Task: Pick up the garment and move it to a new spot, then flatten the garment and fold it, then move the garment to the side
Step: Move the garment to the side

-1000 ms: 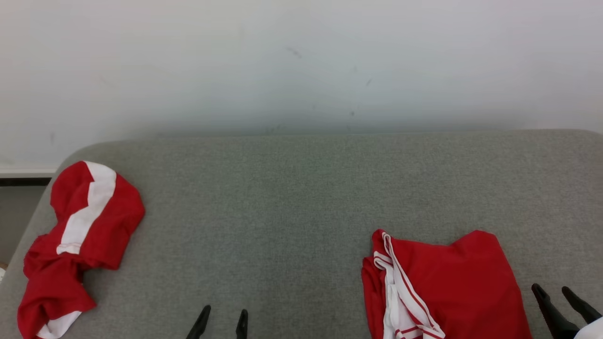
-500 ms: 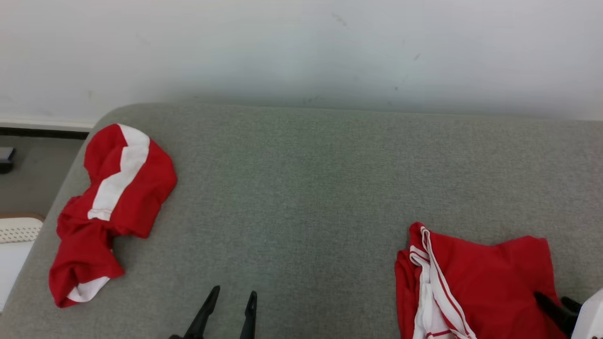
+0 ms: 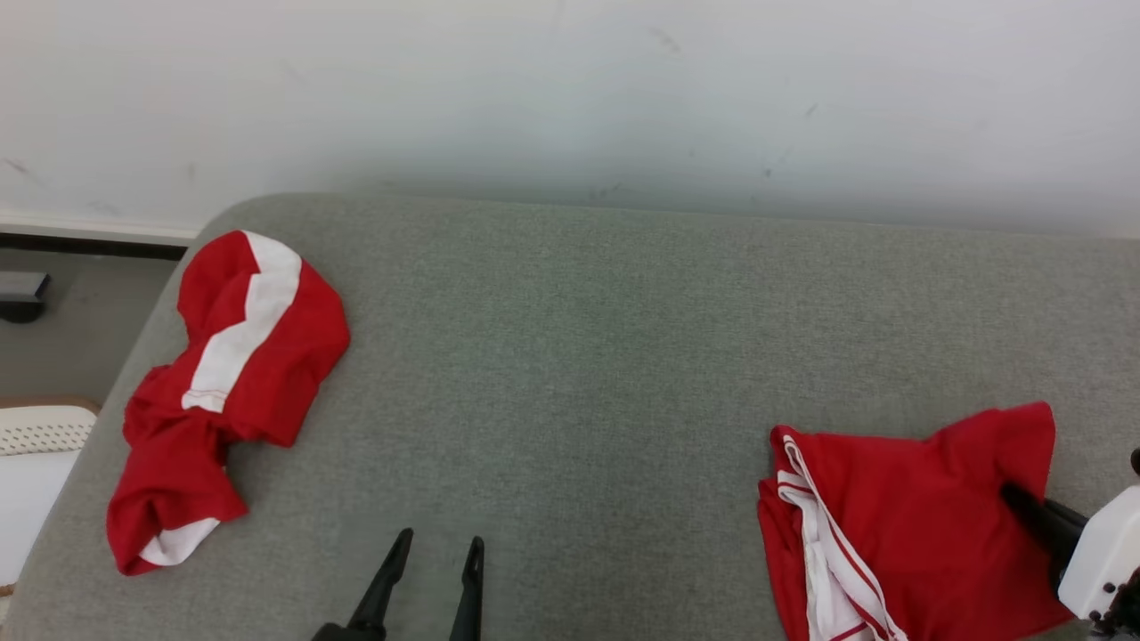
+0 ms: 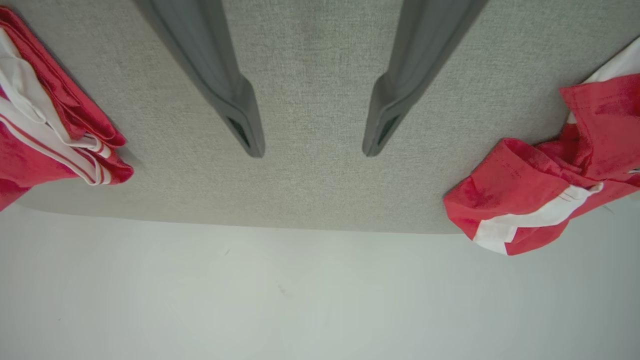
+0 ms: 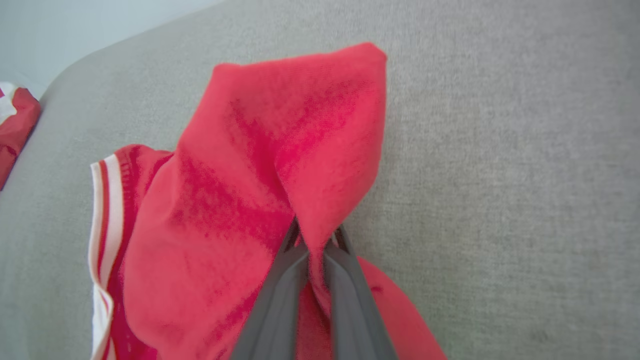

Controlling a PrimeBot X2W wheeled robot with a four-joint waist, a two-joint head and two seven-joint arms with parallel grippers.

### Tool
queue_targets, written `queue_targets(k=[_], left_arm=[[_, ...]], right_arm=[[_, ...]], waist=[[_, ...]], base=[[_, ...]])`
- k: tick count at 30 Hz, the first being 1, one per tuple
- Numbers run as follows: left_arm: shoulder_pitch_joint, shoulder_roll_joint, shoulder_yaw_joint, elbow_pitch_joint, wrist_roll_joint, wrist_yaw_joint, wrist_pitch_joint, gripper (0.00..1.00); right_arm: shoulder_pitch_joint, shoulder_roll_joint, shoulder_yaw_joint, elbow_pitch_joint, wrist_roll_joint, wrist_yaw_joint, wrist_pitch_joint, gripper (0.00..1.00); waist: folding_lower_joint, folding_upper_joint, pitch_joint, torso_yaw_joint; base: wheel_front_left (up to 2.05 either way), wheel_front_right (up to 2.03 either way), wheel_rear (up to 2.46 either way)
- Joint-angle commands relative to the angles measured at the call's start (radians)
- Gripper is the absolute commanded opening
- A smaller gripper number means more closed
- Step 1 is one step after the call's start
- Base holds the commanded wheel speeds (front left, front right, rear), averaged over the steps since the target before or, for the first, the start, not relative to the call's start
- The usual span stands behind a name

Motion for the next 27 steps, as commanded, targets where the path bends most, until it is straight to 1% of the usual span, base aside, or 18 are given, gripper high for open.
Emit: queue_targets(k=[1,9,17,21,27], left_arm=[[0.007,0.003,-0.002,-0.003,-0.009,0.002,-0.002,1.00],[0.009,0.003,-0.015,-0.008,-0.027,0.014,-0.002,1.00],[0.002,0.003,-0.016,-0.012,-0.028,0.018,-0.002,1.00],[-0.010,0.003,-0.017,-0.018,-0.027,0.016,-0.002,1.00],[-0.036,0.003,-0.019,-0.023,-0.008,0.009,-0.002,1.00]], right_arm=[[-0.018,-0.014,0.007,-0.020,-0.005,0.000,-0.008,0.00],[-0.087,-0.111,0.069,-0.189,-0.021,0.000,0.010,0.00],[-0.120,-0.135,0.095,-0.306,-0.038,0.000,0.019,0.00],[-0.130,-0.137,0.076,-0.321,-0.029,0.000,0.024,0.00],[-0.153,-0.150,0.024,-0.243,-0.038,0.000,0.037,0.00]], waist=[[0.0000,-0.0001,-0.008,-0.011],[0.0000,-0.0001,-0.022,-0.060],[0.0000,-0.0001,-0.013,-0.100],[0.0000,-0.0001,0.004,-0.123],[0.0000,-0.0001,0.048,-0.162]], base=[[0.00,0.00,0.00],[0.00,0.00,0.00],[0.00,0.00,0.00],[0.00,0.00,0.00],[0.00,0.00,0.00]])
